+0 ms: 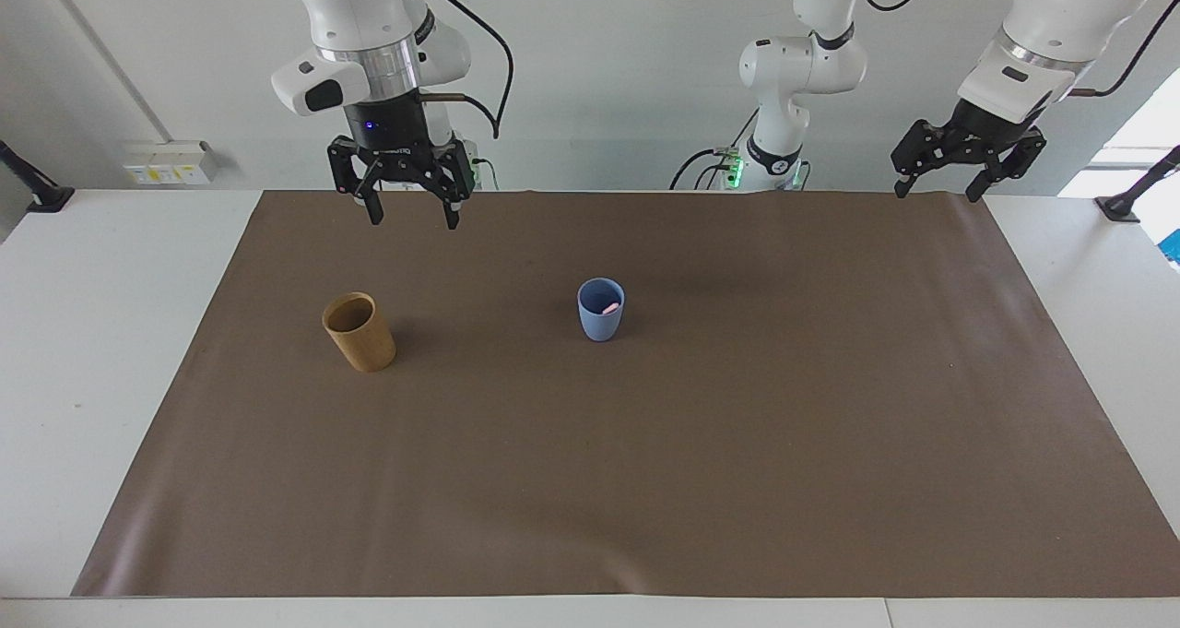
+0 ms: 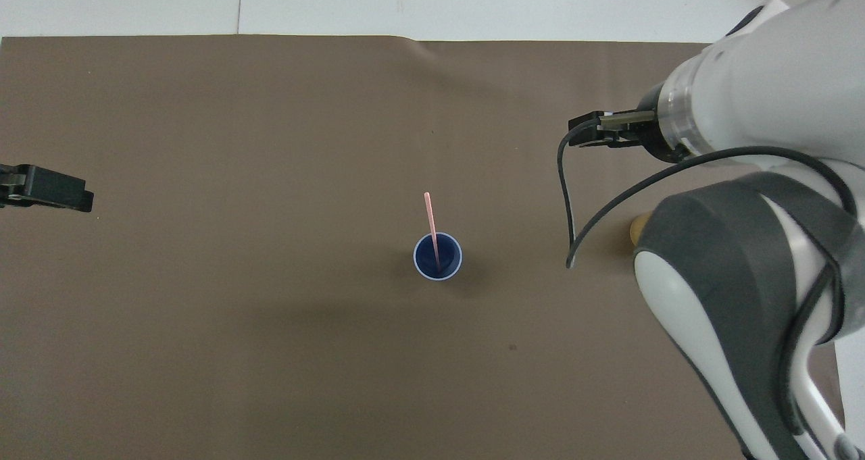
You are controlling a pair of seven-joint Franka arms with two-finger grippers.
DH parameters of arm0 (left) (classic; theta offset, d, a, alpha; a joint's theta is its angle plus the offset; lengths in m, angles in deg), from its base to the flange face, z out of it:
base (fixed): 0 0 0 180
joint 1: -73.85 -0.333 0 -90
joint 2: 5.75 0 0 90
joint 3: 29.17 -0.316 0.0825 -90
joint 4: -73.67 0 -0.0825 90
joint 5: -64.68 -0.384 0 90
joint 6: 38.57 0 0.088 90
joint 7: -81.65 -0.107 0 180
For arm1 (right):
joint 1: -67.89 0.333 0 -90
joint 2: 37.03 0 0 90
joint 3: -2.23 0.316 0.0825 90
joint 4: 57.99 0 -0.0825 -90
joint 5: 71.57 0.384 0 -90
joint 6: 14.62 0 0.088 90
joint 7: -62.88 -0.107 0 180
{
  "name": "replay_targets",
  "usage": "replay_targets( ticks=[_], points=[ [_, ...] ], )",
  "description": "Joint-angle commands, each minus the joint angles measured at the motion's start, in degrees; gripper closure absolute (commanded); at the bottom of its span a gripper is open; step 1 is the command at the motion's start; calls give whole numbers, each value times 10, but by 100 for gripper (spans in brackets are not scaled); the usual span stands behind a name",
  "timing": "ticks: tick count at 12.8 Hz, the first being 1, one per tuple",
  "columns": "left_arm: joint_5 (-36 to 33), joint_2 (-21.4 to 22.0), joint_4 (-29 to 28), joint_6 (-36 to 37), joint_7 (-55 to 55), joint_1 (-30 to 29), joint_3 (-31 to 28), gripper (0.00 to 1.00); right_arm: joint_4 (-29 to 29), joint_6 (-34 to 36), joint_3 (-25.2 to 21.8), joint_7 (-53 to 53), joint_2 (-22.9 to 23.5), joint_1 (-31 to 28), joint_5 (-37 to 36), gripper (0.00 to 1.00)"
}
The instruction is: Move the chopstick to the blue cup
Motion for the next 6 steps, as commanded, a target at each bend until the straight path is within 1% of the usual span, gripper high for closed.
replay_targets(
  ticks=[1,3,6],
  points=[
    [-5,7,-5,7,-5,-8,6,0,-2,32,7,-8,-25,-46,20,0],
    [-5,7,-5,6,-2,-8,6,0,-3,52,7,-6,-33,-72,21,0],
    [-5,7,-6,6,-2,-8,6,0,-18,56,7,18,-49,-110,20,0]
  ],
)
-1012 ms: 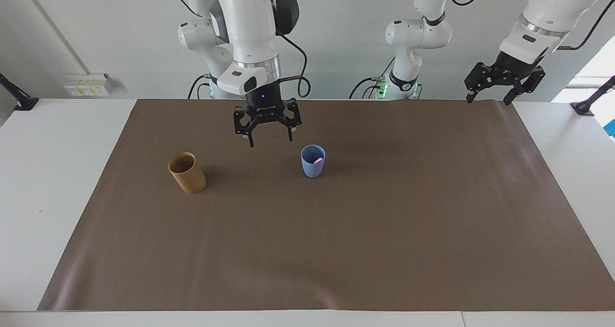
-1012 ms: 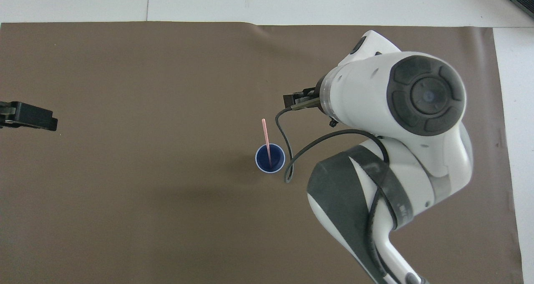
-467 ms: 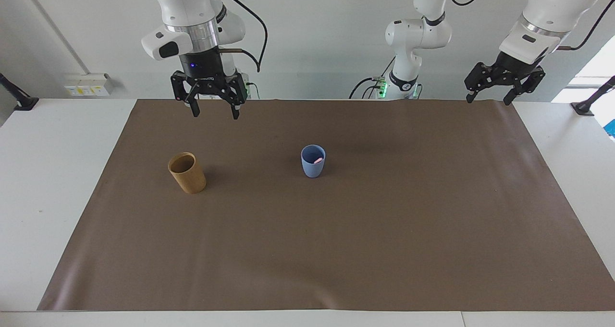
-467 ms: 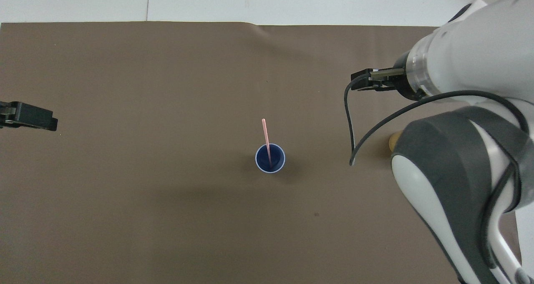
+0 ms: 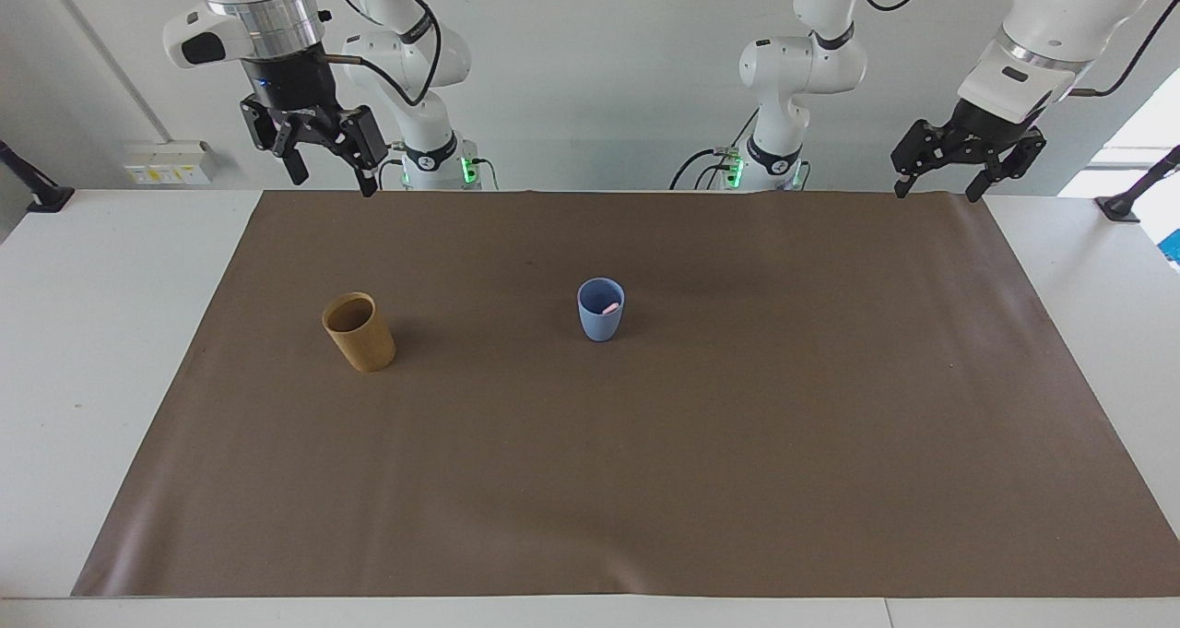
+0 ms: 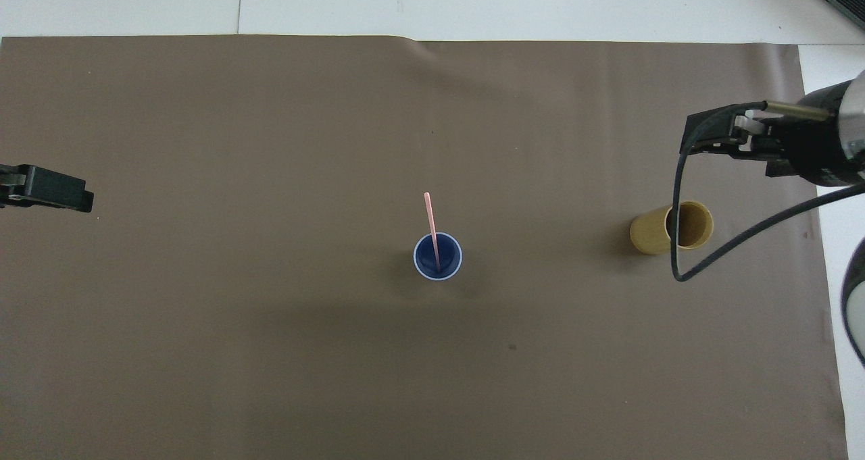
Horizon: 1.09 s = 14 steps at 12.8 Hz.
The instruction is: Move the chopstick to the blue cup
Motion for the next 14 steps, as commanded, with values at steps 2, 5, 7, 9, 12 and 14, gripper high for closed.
replay_targets(
  ticks=[2,5,7,9,12,14],
  points=[
    [-5,7,-6,7,-4,-8,6,0,-46,5,3,49,-28,-32,4,0],
    [-5,11,-12,9,-6,-8,6,0,-69,5,-2,54,-29,-45,7,0],
    [-5,11,-12,9,-6,-8,6,0,-82,5,-3,78,-32,-60,9,0],
    [-5,12,-12,9,-6,-8,6,0,-109,2,-5,133,-42,-63,9,0],
    [-5,13,-13,9,-6,-8,6,0,-120,-2,-5,170,-49,-60,-1,0],
    [-5,13,-13,9,-6,-8,6,0,-117,8,-5,172,-48,-61,-8,0]
  ],
)
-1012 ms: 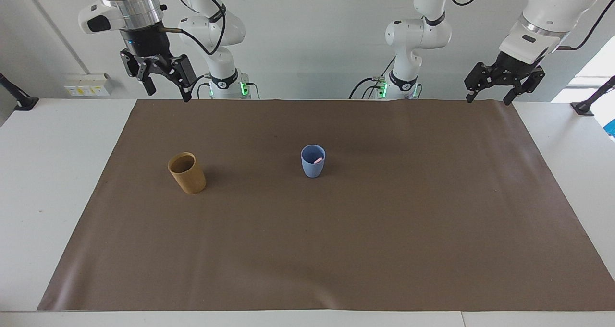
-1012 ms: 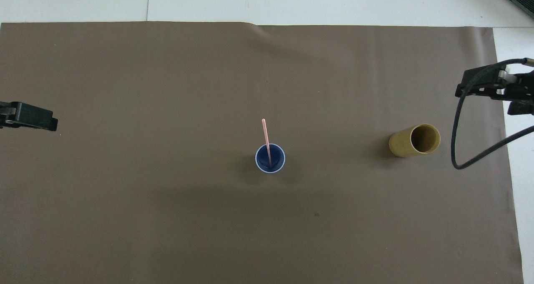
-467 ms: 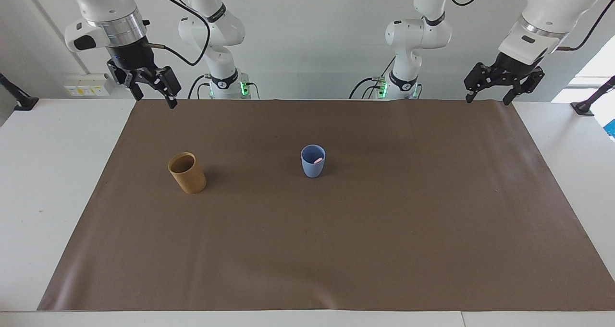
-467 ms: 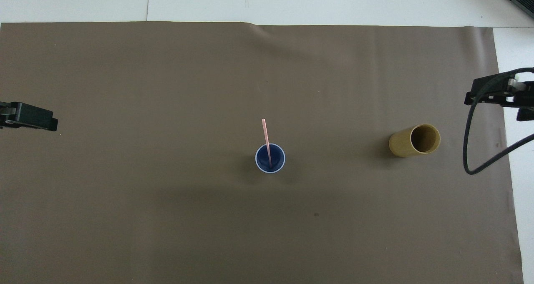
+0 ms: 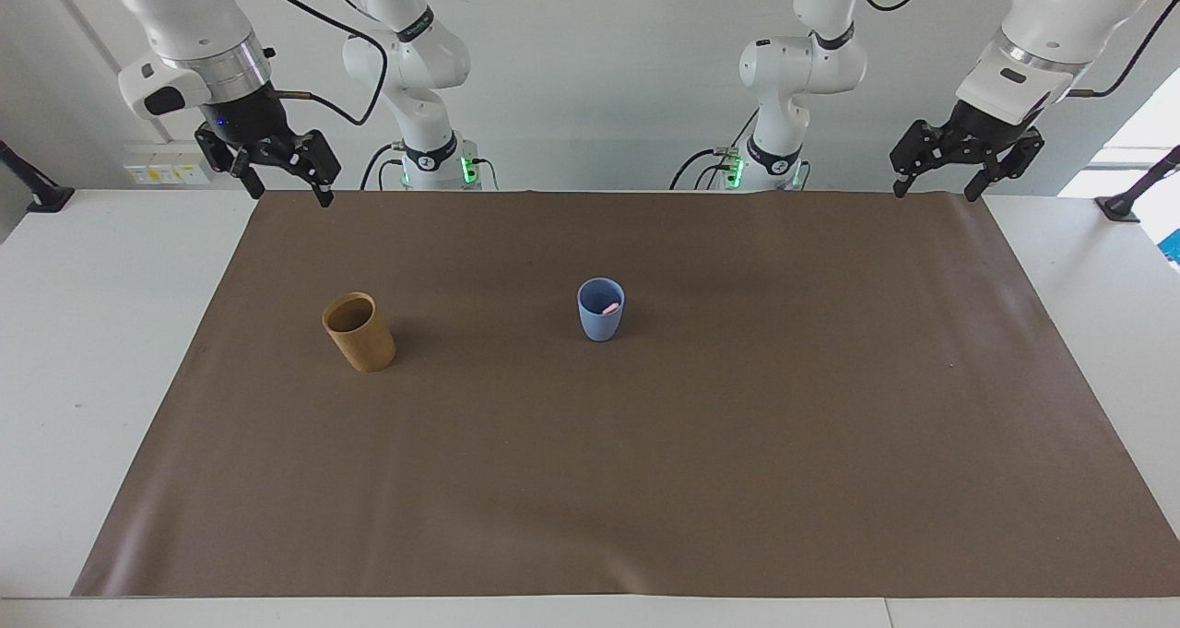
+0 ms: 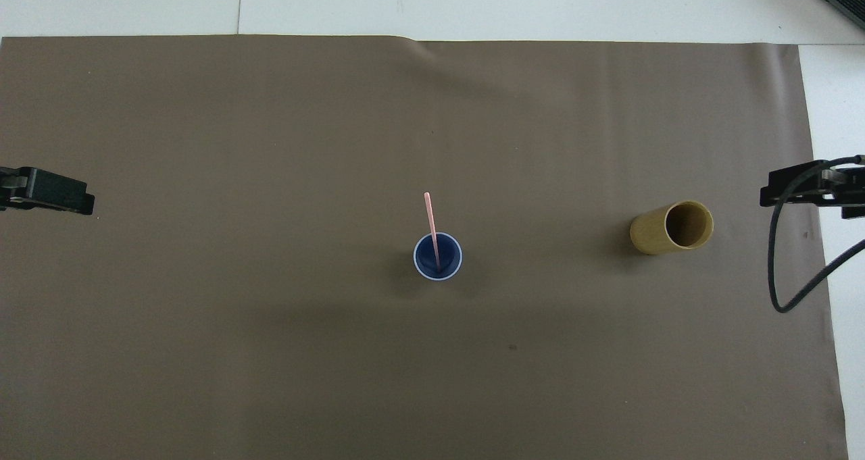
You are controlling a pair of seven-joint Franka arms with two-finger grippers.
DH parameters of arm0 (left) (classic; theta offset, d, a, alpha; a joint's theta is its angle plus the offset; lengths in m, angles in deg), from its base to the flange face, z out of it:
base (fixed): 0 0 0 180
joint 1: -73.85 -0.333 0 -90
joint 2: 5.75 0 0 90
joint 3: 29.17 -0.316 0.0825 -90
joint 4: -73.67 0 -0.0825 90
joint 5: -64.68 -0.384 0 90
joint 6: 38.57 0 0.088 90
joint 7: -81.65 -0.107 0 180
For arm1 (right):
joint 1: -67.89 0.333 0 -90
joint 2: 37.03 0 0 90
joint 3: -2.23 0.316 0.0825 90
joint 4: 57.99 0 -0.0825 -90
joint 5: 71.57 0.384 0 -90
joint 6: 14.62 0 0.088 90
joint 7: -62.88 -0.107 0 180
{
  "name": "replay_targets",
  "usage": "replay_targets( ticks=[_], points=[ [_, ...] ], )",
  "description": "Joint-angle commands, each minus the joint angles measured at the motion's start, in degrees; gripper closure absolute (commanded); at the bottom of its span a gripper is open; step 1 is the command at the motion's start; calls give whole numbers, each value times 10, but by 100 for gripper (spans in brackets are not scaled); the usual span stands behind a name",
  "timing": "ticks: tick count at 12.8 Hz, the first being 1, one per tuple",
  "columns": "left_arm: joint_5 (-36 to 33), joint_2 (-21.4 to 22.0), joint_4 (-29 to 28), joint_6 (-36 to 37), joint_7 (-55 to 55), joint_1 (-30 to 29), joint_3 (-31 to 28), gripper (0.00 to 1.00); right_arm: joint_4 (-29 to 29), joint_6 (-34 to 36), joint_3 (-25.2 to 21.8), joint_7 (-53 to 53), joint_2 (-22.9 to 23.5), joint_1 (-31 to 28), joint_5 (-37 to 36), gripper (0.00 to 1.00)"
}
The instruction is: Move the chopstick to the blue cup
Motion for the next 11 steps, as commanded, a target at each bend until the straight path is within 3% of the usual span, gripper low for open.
replay_targets(
  ticks=[1,3,11],
  points=[
    [-5,13,-12,4,-6,-8,6,0,2,27,3,14,-7,-6,-10,0],
    [-5,13,-12,4,-6,-8,6,0,36,50,4,14,12,1,-28,0],
    [-5,13,-12,4,-6,-8,6,0,37,50,5,-16,9,-2,-2,0]
  ],
)
